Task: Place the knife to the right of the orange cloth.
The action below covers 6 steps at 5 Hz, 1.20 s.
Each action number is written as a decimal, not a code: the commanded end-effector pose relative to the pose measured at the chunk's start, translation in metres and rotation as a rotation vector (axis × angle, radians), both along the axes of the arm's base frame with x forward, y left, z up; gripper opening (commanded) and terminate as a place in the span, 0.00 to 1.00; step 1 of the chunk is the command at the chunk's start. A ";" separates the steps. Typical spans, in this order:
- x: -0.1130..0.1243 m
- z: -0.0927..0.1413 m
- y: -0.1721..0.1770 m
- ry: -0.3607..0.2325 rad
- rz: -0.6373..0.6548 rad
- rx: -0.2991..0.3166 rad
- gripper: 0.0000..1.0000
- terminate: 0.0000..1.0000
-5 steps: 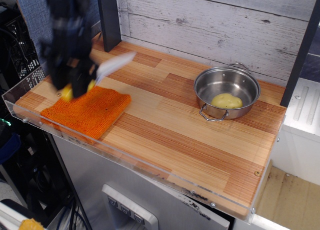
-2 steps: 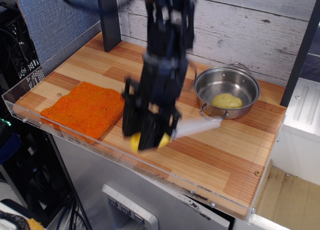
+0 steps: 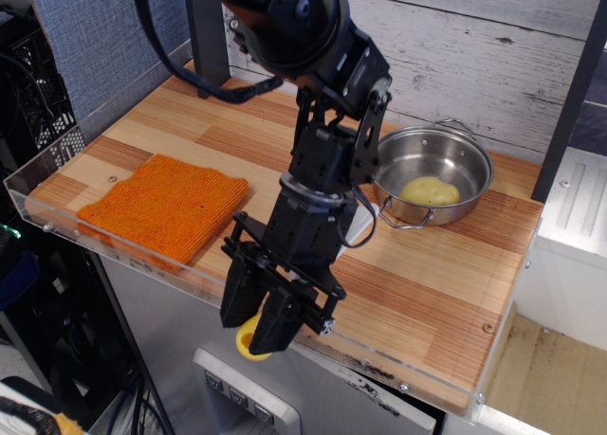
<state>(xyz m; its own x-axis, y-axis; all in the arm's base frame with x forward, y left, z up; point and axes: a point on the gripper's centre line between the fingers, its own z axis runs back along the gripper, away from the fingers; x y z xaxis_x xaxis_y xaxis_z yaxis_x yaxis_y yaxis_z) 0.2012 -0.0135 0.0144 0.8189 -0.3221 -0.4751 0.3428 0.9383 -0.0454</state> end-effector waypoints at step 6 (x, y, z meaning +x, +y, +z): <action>0.037 0.033 0.053 -0.133 0.426 0.053 0.00 0.00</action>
